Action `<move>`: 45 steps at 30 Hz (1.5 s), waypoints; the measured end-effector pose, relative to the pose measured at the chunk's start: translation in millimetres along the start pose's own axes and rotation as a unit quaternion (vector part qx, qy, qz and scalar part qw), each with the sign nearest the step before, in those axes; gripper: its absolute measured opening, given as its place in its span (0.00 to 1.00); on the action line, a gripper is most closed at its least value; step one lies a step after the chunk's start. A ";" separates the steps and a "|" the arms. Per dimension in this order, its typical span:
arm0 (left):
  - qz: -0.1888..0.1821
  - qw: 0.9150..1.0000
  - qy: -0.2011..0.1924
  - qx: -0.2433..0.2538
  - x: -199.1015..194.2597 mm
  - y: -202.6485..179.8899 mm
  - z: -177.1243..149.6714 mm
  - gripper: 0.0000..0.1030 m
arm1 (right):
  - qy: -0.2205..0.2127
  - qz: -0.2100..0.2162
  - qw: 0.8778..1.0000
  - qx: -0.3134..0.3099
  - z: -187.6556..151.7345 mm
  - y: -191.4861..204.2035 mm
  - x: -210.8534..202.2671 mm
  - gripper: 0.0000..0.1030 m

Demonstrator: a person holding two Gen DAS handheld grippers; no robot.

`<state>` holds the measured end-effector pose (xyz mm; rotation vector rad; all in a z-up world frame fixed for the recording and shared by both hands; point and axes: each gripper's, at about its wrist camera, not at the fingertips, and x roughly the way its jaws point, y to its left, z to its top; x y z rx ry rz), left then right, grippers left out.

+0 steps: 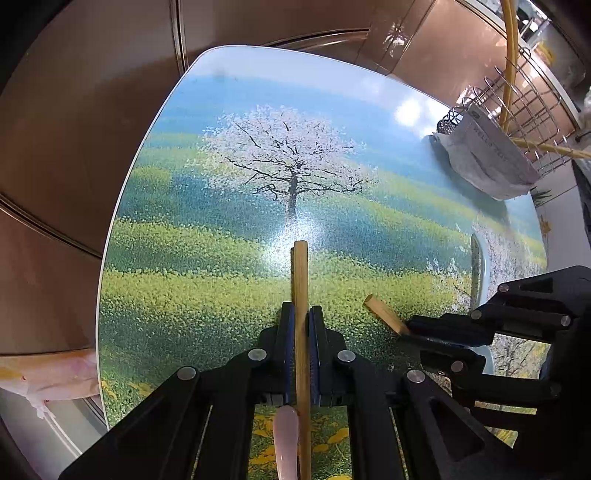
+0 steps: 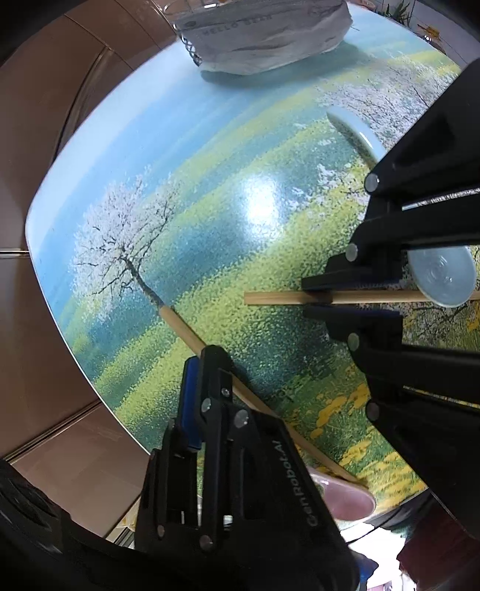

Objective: Organize utensils
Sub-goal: 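Lift both held chopsticks upright and carry them toward the wire basket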

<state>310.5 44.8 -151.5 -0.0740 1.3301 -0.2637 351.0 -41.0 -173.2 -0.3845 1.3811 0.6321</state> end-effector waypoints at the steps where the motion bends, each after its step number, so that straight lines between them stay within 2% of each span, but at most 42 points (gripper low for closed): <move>1: -0.004 1.000 0.001 -0.003 0.1 1.3 0.3 0.07 | 0.001 -0.002 1.000 0.001 3.9 -0.6 1.8 0.09; 10: -0.017 1.000 0.007 -0.013 -1.6 7.8 0.4 0.08 | 0.012 -0.007 1.000 -0.013 26.0 14.8 10.4 0.13; 13: -0.013 1.000 0.008 -0.012 -1.4 6.8 0.5 0.08 | 0.008 -0.005 1.000 -0.019 26.2 24.5 8.2 0.20; 17: -0.010 1.000 0.009 -0.007 -1.4 5.4 -0.5 0.08 | 0.001 -0.018 0.999 -0.032 23.3 33.1 8.9 0.20; 24: -0.006 1.000 0.009 0.003 0.9 1.2 -0.2 0.08 | -0.011 -0.031 0.999 -0.034 -0.7 35.2 -2.7 0.15; 27: -0.002 1.000 0.010 0.003 2.1 -2.4 0.0 0.08 | -0.019 -0.036 0.999 -0.016 -5.9 35.7 -2.3 0.07; 33: 0.024 1.000 0.014 0.015 4.5 -12.7 1.4 0.07 | -0.035 -0.012 0.999 0.007 -15.8 25.4 -5.8 0.06; 38: 0.022 1.000 0.012 -0.001 5.8 -14.8 4.3 0.06 | -0.065 0.019 0.997 0.035 -19.2 9.5 -16.7 0.06; 45: -0.002 0.999 -0.047 -0.016 -16.1 -14.8 -0.1 0.06 | -0.133 0.051 0.988 0.065 -42.9 -2.5 -56.4 0.06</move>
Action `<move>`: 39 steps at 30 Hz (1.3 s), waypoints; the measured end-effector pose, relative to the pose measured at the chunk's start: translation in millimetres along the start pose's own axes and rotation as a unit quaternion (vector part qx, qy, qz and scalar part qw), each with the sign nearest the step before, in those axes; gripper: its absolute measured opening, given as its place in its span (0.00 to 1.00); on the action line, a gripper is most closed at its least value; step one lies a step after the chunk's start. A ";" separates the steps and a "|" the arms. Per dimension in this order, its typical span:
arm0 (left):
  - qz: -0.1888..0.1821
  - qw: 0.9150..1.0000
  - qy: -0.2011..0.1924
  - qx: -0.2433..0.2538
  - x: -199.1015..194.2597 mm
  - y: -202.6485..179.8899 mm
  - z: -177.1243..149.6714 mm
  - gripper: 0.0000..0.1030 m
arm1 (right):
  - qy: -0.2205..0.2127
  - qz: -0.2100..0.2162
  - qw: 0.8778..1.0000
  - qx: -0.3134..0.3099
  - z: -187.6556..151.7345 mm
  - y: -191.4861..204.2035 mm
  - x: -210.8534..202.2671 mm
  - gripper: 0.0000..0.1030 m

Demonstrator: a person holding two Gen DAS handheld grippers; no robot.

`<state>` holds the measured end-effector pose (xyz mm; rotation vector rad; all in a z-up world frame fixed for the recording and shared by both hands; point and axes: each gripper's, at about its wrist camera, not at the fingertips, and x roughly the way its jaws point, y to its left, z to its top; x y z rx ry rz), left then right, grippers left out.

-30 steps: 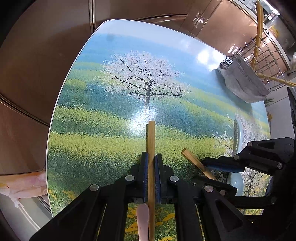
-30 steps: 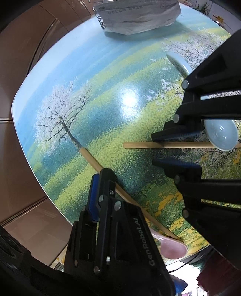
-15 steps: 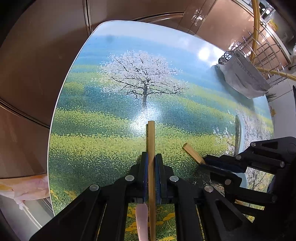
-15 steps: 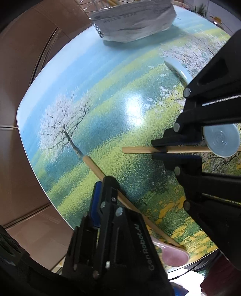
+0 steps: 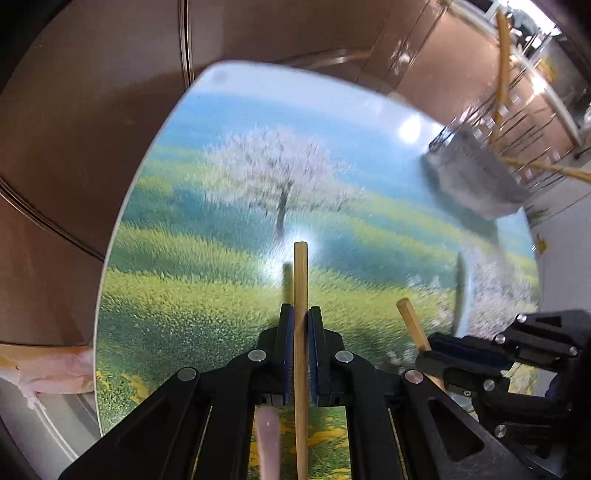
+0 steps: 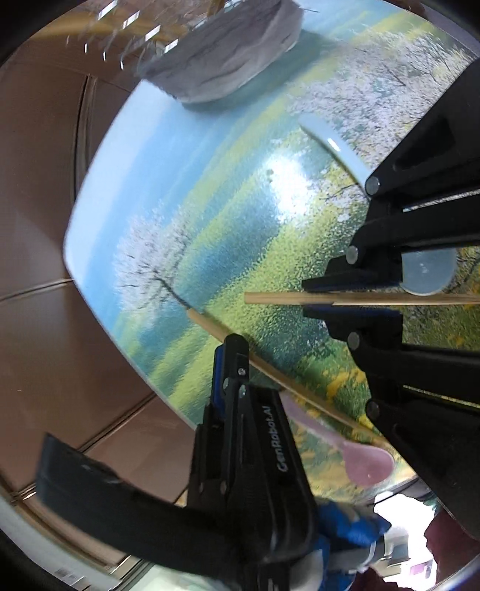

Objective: Organize utensils
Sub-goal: 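Lift both held chopsticks upright and carry them toward the wire basket, then lower both chopsticks into the basket and open the left and right tools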

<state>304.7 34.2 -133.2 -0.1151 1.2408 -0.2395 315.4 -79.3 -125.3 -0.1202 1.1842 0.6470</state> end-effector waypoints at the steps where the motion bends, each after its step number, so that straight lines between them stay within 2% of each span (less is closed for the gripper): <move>1: -0.001 1.000 -0.014 0.003 -7.9 -2.8 -0.5 0.06 | -0.015 0.006 1.000 0.002 -3.2 0.3 -10.3 0.06; 5: 0.003 0.998 -0.059 0.018 -37.2 -16.6 -7.1 0.06 | -0.069 0.021 0.997 0.012 -13.4 5.3 -42.6 0.06; 11: -0.005 0.993 -0.119 0.024 -76.4 -22.9 -19.2 0.06 | -0.124 0.025 0.992 0.023 -30.7 16.2 -77.7 0.06; 18: -0.025 0.984 -0.173 0.021 -118.6 -31.4 -34.0 0.06 | -0.187 0.019 0.982 0.028 -48.7 28.1 -127.4 0.06; 24: -0.038 0.976 -0.213 0.030 -153.5 -43.8 -36.2 0.06 | -0.236 0.004 0.971 0.025 -51.2 37.3 -165.9 0.06; 34: -0.068 0.962 -0.262 0.046 -197.1 -70.2 -20.8 0.06 | -0.326 -0.026 0.945 0.019 -45.8 39.3 -228.8 0.06; 39: -0.092 0.951 -0.291 0.052 -221.0 -84.0 -0.4 0.06 | -0.386 -0.049 0.921 0.016 -32.9 26.5 -267.0 0.06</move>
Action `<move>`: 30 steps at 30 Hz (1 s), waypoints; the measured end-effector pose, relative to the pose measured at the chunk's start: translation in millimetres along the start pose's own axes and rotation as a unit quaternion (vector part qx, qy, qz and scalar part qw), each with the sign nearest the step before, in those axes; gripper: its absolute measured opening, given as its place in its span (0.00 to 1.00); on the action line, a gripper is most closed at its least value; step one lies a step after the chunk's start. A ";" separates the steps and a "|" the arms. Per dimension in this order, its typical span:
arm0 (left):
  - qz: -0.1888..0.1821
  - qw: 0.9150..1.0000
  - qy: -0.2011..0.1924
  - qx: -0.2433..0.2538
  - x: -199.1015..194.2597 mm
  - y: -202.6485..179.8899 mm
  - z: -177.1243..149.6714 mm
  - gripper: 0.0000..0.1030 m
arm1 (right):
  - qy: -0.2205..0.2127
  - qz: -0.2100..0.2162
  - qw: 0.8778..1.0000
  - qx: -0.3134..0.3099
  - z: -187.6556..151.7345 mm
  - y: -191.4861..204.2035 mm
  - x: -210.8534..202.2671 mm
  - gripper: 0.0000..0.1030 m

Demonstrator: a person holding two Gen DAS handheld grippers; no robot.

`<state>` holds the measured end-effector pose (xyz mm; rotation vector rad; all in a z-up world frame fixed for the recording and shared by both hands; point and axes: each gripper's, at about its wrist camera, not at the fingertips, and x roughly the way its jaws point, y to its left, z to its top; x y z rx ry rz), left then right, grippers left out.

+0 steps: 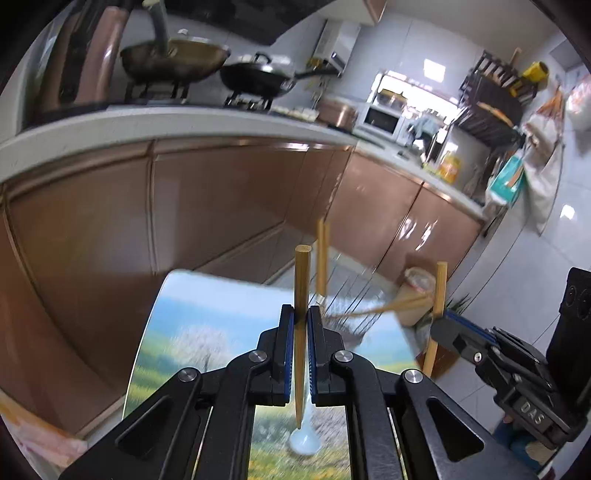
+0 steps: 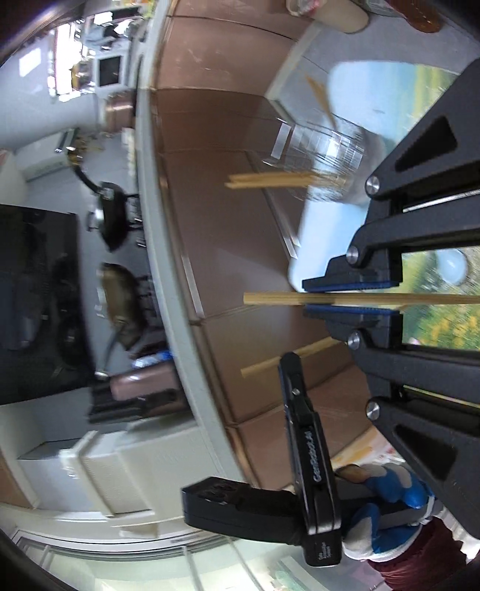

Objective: Organize utensils
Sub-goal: 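Lower both chopsticks into the basket and open the left and right tools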

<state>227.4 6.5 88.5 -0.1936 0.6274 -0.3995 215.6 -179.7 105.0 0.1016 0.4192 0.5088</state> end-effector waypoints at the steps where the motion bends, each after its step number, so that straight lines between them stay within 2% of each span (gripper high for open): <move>1: -0.005 1.000 -0.008 0.001 0.0 -3.2 7.3 0.06 | -0.011 -0.003 1.000 -0.001 5.3 -3.2 -0.8 0.06; 8: -0.051 0.997 -0.053 0.003 18.9 -25.1 58.3 0.06 | -0.103 -0.041 0.994 -0.011 59.9 -36.2 -3.8 0.06; 14: -0.068 0.994 -0.084 0.023 54.2 -45.3 87.0 0.06 | -0.160 -0.105 0.981 -0.011 81.1 -73.3 18.5 0.06; 17: -0.061 0.993 -0.096 0.036 79.3 -53.5 93.4 0.06 | -0.176 -0.141 0.974 -0.007 79.5 -86.6 35.2 0.06; 23: -0.065 0.994 -0.081 0.042 135.2 -60.3 86.3 0.06 | -0.187 -0.225 0.956 -0.016 59.7 -102.6 73.8 0.06; 30: -0.057 0.995 -0.067 0.044 178.6 -51.3 69.7 0.06 | -0.178 -0.272 0.945 -0.034 36.8 -110.0 103.1 0.06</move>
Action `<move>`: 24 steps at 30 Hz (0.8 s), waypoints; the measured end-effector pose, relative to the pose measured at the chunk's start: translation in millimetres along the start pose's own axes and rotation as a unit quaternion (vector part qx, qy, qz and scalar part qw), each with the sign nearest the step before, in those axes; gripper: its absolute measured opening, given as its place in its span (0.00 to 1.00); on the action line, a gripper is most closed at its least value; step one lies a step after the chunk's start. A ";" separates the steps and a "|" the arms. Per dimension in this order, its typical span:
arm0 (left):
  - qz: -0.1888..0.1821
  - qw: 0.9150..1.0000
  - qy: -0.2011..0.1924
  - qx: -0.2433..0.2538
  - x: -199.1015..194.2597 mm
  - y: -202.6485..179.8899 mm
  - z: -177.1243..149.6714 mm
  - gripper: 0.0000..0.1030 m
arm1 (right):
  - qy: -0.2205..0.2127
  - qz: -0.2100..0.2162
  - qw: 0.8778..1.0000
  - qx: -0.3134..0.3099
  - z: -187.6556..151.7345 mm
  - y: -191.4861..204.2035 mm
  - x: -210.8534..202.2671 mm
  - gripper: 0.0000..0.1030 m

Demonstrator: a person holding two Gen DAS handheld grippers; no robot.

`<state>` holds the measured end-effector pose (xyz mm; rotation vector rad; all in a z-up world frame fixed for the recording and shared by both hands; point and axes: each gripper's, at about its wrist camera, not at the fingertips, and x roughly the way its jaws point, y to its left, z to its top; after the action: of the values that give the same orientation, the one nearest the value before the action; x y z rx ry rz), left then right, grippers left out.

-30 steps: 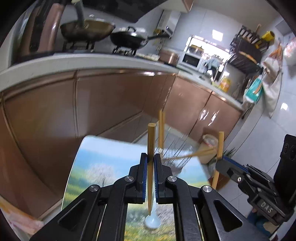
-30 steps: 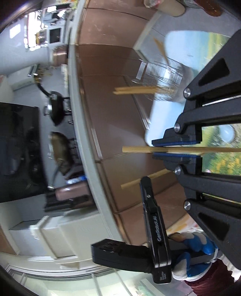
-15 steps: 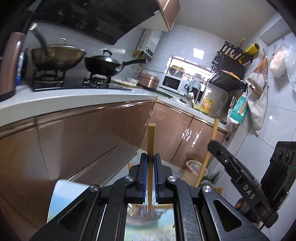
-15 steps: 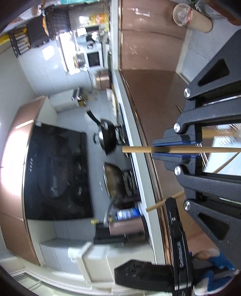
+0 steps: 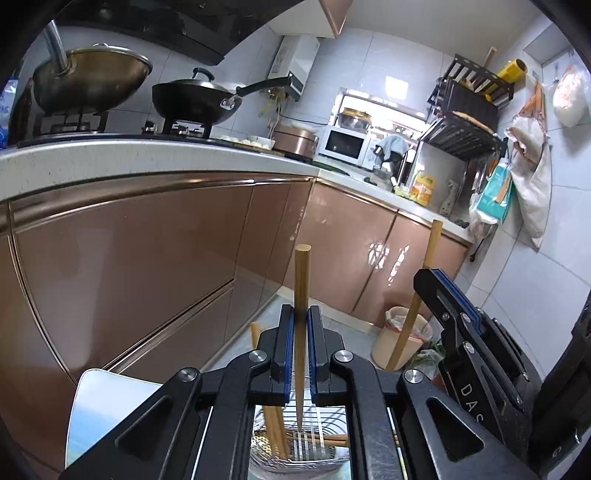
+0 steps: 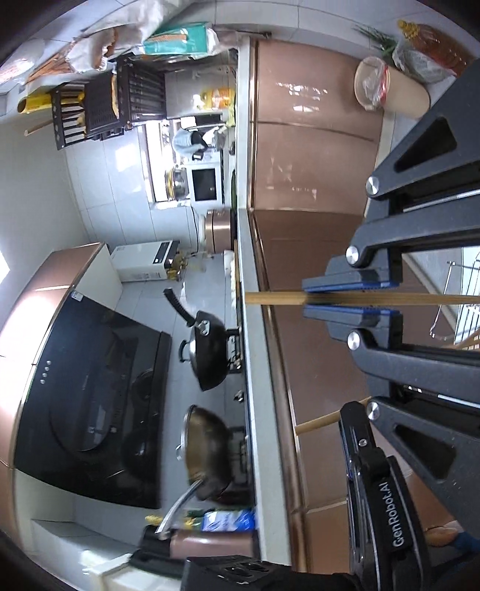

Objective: Organize utensils
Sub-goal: 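Lower both chopsticks into the basket and open the left and right tools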

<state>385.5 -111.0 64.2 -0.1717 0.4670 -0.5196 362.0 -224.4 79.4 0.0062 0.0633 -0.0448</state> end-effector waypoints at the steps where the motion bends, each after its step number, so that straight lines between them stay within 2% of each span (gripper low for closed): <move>1: -0.001 1.000 0.000 0.000 1.8 0.9 -2.3 0.06 | 0.000 -0.002 1.000 0.000 -4.2 -0.5 1.7 0.06; 12: 0.011 1.000 0.016 0.018 24.2 -1.5 -26.5 0.06 | 0.022 -0.001 0.999 0.031 -42.7 -12.3 17.6 0.07; 24: 0.031 0.998 0.046 0.019 34.7 -0.6 -41.8 0.06 | 0.053 -0.010 0.998 0.021 -62.9 -13.2 11.4 0.08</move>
<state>392.2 -131.1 14.2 -0.0964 0.5507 -0.4774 368.8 -237.5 15.8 0.0504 0.1679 -0.0653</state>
